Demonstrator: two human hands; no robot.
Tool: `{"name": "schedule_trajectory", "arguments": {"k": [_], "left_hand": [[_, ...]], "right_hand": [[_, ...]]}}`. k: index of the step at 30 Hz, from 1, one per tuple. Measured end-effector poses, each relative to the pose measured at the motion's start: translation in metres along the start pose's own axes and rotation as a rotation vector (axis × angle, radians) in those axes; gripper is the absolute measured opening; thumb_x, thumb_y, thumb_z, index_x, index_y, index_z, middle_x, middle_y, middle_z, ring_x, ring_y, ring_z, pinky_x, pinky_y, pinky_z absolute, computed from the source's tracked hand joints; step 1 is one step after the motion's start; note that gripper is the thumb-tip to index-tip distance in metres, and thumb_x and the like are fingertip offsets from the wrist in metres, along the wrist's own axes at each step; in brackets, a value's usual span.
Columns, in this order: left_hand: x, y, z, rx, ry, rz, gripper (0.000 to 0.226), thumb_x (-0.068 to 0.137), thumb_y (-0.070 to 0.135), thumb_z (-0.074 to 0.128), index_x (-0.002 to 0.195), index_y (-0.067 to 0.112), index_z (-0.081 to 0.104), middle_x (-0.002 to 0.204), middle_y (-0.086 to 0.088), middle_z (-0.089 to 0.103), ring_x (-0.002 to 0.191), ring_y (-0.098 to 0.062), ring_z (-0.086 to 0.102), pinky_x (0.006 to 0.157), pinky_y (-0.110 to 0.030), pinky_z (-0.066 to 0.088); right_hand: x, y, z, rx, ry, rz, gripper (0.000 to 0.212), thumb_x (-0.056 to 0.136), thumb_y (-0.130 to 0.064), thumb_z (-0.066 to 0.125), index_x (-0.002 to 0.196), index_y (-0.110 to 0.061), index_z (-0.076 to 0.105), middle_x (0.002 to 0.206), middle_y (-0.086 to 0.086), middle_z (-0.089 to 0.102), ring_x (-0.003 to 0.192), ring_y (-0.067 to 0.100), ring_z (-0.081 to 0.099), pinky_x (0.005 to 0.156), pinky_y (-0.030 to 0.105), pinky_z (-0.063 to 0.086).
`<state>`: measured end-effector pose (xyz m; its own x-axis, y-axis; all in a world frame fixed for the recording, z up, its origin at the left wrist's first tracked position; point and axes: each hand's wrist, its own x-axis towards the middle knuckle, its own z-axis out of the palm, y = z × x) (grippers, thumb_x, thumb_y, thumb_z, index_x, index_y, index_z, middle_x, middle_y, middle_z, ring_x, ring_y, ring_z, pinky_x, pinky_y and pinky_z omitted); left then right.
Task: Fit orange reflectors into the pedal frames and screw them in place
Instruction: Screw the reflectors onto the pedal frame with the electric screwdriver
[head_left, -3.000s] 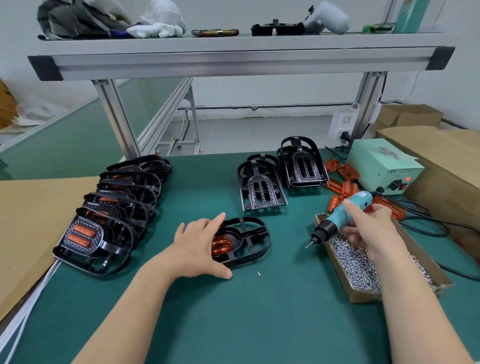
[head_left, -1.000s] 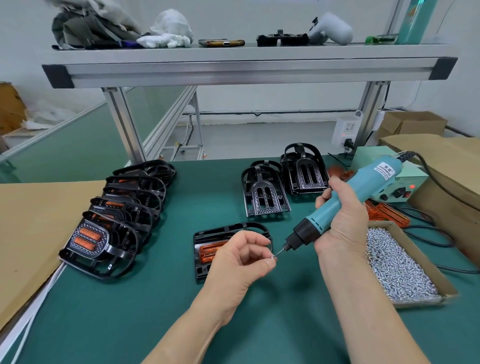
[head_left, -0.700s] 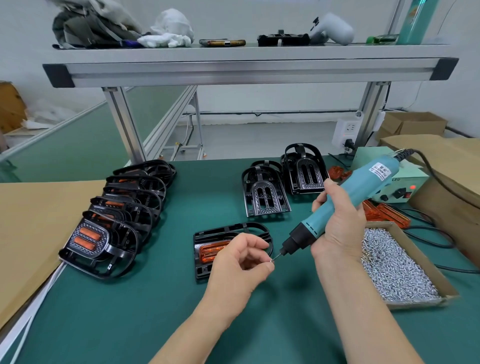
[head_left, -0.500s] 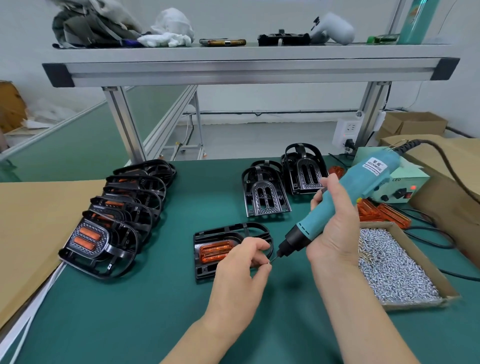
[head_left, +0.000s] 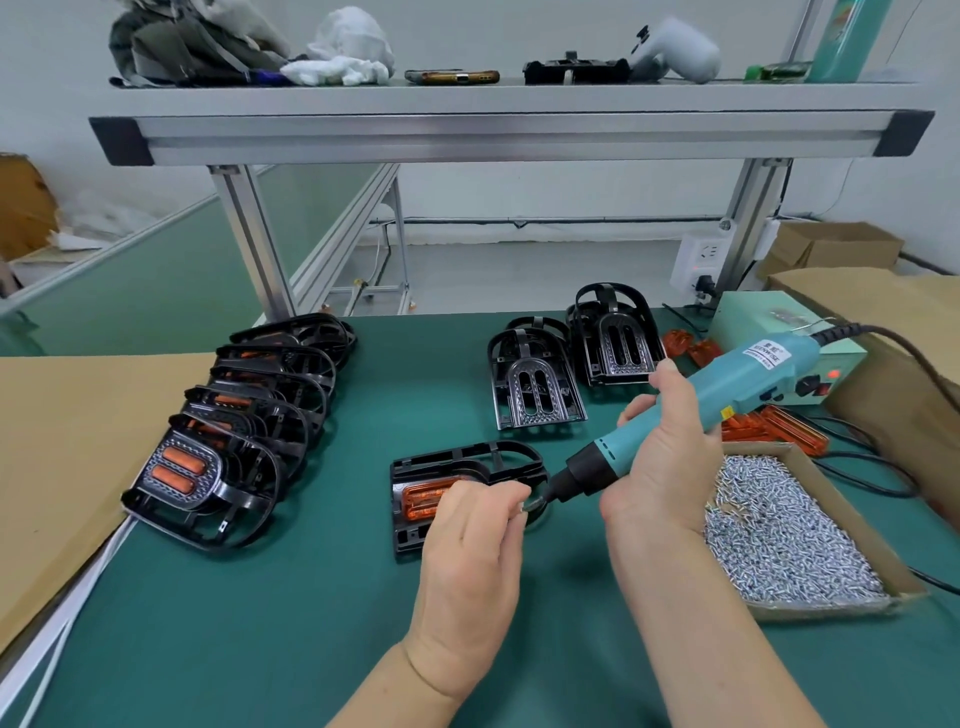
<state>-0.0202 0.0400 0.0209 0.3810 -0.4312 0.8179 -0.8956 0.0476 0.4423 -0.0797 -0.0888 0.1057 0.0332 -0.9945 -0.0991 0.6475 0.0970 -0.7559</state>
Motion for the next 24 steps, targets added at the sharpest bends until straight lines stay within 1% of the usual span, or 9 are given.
{"name": "schedule_trajectory", "arguments": {"k": [5, 8, 11, 13, 14, 16, 18, 21, 24], "left_hand": [[-0.001, -0.005, -0.001, 0.055, -0.035, 0.001, 0.033, 0.089, 0.008, 0.063, 0.119, 0.018, 0.053, 0.094, 0.004, 0.059, 0.084, -0.02, 0.058, 0.078, -0.033, 0.048], [0.002, -0.014, -0.007, 0.097, -0.134, -0.101, 0.064, 0.079, 0.032, 0.075, 0.134, 0.021, 0.046, 0.12, 0.011, 0.058, 0.11, -0.012, 0.055, 0.103, -0.023, 0.038], [0.016, -0.039, -0.021, 0.178, -0.34, -0.292, 0.111, 0.059, 0.073, 0.067, 0.151, 0.026, 0.027, 0.156, 0.007, 0.028, 0.148, -0.013, 0.019, 0.121, -0.029, 0.011], [0.028, -0.066, -0.031, 0.278, -0.585, -0.391, 0.136, 0.047, 0.088, 0.058, 0.158, 0.03, 0.005, 0.166, 0.002, 0.002, 0.153, -0.016, -0.009, 0.124, -0.042, -0.002], [0.033, -0.078, -0.035, 0.312, -0.702, -0.431, 0.142, 0.044, 0.091, 0.056, 0.158, 0.031, -0.003, 0.167, 0.001, -0.003, 0.153, -0.017, -0.014, 0.124, -0.045, -0.004], [0.039, -0.094, -0.039, 0.284, -0.874, -0.516, 0.145, 0.044, 0.089, 0.058, 0.158, 0.028, -0.008, 0.167, -0.001, 0.0, 0.153, -0.019, -0.012, 0.124, -0.046, -0.004], [0.038, -0.098, -0.039, 0.239, -0.943, -0.546, 0.144, 0.046, 0.088, 0.058, 0.159, 0.021, -0.002, 0.166, -0.001, 0.01, 0.154, -0.019, -0.003, 0.125, -0.044, -0.001], [0.028, -0.09, -0.031, 0.245, -0.916, -0.46, 0.138, 0.049, 0.09, 0.054, 0.158, 0.017, 0.011, 0.157, 0.002, 0.025, 0.148, -0.019, 0.015, 0.124, -0.042, 0.009], [0.012, -0.074, -0.021, 0.219, -0.875, -0.413, 0.135, 0.052, 0.091, 0.054, 0.158, 0.018, 0.013, 0.155, 0.004, 0.024, 0.144, -0.013, 0.016, 0.123, -0.04, 0.013]], "right_hand": [[0.001, 0.005, 0.002, -0.003, 0.005, -0.004, 0.019, 0.089, -0.023, 0.071, 0.098, -0.025, 0.055, 0.05, -0.016, 0.055, 0.048, 0.003, 0.052, 0.052, 0.017, 0.047], [0.004, 0.007, 0.006, 0.033, -0.014, 0.01, 0.019, 0.09, -0.02, 0.071, 0.099, -0.023, 0.055, 0.05, -0.016, 0.056, 0.048, 0.003, 0.052, 0.051, 0.017, 0.046], [0.007, 0.007, 0.01, 0.044, -0.036, -0.001, 0.021, 0.089, -0.02, 0.073, 0.101, -0.021, 0.056, 0.054, -0.015, 0.057, 0.051, 0.003, 0.054, 0.053, 0.018, 0.048], [0.01, 0.008, 0.011, 0.054, -0.045, -0.029, 0.02, 0.089, -0.018, 0.073, 0.1, -0.02, 0.055, 0.055, -0.017, 0.058, 0.052, 0.002, 0.054, 0.054, 0.018, 0.048], [0.011, 0.008, 0.012, 0.045, -0.051, -0.048, 0.019, 0.09, -0.017, 0.072, 0.098, -0.02, 0.055, 0.054, -0.017, 0.058, 0.052, 0.002, 0.054, 0.054, 0.018, 0.048], [0.011, 0.008, 0.014, 0.003, -0.075, -0.093, 0.017, 0.09, -0.019, 0.072, 0.093, -0.022, 0.055, 0.055, -0.015, 0.057, 0.052, 0.004, 0.052, 0.056, 0.02, 0.048], [0.009, 0.008, 0.017, -0.03, -0.113, -0.147, 0.017, 0.089, -0.02, 0.072, 0.089, -0.025, 0.056, 0.058, -0.01, 0.055, 0.053, 0.007, 0.05, 0.058, 0.022, 0.047], [0.007, 0.007, 0.019, -0.047, -0.171, -0.225, 0.015, 0.084, -0.023, 0.072, 0.084, -0.023, 0.057, 0.061, -0.006, 0.053, 0.052, 0.008, 0.049, 0.055, 0.021, 0.046], [0.005, 0.009, 0.019, -0.092, -0.218, -0.27, 0.015, 0.084, -0.024, 0.071, 0.082, -0.022, 0.057, 0.059, -0.005, 0.053, 0.051, 0.008, 0.049, 0.053, 0.02, 0.045]]}}
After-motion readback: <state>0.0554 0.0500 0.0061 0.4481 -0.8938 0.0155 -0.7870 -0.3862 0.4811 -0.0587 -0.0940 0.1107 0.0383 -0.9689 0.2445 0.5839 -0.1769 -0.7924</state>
